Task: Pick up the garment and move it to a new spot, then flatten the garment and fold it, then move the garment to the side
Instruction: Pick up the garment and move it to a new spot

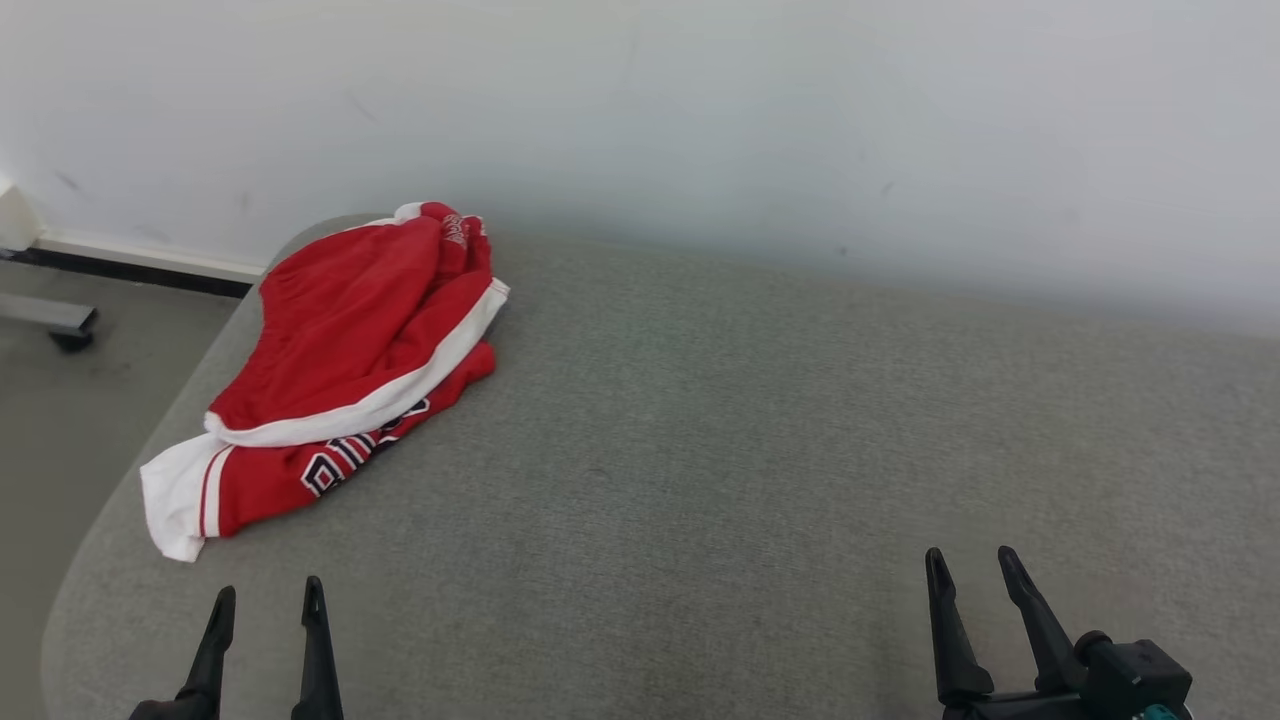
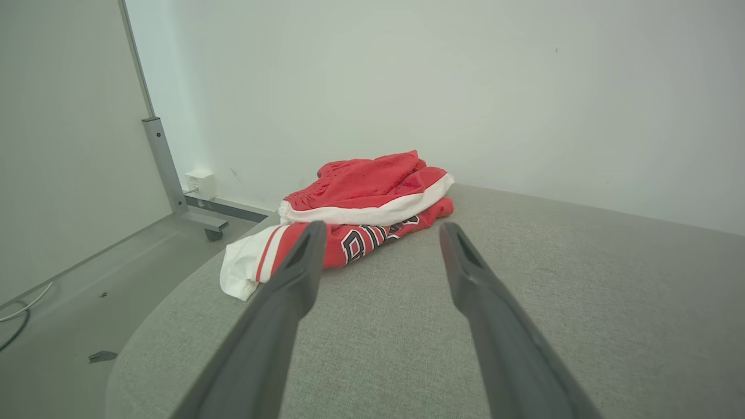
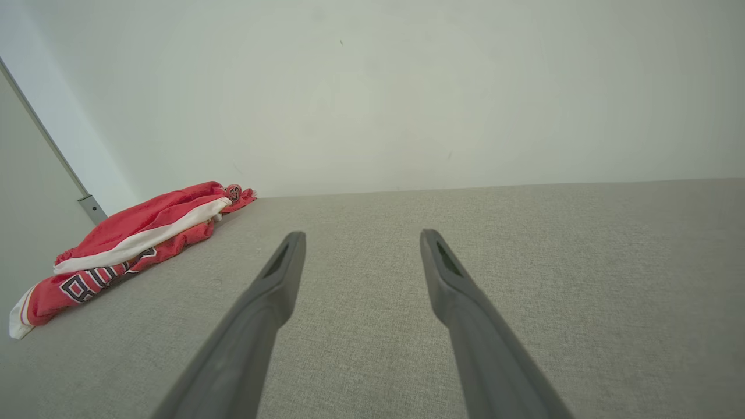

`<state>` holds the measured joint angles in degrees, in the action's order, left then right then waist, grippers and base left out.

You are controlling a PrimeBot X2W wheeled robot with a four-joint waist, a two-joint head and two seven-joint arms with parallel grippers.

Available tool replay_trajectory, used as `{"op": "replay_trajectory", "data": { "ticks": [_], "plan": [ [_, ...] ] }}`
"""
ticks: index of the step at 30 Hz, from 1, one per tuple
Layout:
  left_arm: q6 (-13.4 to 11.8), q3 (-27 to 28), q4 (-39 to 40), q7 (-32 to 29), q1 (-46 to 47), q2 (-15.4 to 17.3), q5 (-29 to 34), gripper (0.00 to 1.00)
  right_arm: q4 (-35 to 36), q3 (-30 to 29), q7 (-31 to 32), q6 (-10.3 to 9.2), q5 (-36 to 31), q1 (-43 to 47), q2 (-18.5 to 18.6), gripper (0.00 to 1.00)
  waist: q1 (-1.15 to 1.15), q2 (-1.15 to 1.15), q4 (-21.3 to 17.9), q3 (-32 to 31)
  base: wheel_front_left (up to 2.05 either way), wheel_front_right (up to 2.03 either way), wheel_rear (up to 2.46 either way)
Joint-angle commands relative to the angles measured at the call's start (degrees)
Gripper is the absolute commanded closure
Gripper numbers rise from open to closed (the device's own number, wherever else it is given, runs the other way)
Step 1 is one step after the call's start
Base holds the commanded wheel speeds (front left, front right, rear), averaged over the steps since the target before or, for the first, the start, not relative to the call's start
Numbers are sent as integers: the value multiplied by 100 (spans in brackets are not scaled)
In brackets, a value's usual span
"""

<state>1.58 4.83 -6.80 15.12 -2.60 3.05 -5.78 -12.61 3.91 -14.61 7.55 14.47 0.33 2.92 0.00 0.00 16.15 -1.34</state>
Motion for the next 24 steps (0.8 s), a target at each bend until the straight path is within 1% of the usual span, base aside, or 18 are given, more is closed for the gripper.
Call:
{"op": "replay_trajectory", "data": {
  "ticks": [1, 5, 8, 11, 16, 21, 24],
  "plan": [
    [-2, 26, 4, 6, -40, 17, 6, 0, -15, 5, -9, -12, -6, 59, 9, 0, 0, 0, 434, 22, 0, 0, 0],
    [-9, 77, -27, 6, -43, 26, -15, 0, -46, 11, -24, -12, -10, 45, 5, 0, 0, 0, 761, 30, 0, 0, 0],
    [-52, 109, -1, 6, -83, 24, 9, 0, -72, 53, -33, -12, 8, 17, 3, 0, 0, 0, 956, 35, 0, 0, 0],
    [-31, 136, 21, 6, -89, 36, 11, 0, -96, 83, -42, -12, 20, 0, 3, 0, 0, 0, 1115, 44, 0, 0, 0],
    [-37, 197, 33, 6, -134, 34, -3, 0, -120, 128, -53, -12, 25, -15, 1, 0, 0, 0, 1247, 53, 0, 0, 0],
    [-82, 230, 67, 6, -148, 25, 6, 0, -141, 164, -51, -12, 15, -55, 0, 0, 0, 0, 1264, 81, 0, 0, 0],
    [-69, 249, 45, 6, -124, 27, 5, 0, -151, 178, -52, -12, 17, -73, 0, 0, 0, 0, 1263, 90, 0, 0, 0]
  ]
}}
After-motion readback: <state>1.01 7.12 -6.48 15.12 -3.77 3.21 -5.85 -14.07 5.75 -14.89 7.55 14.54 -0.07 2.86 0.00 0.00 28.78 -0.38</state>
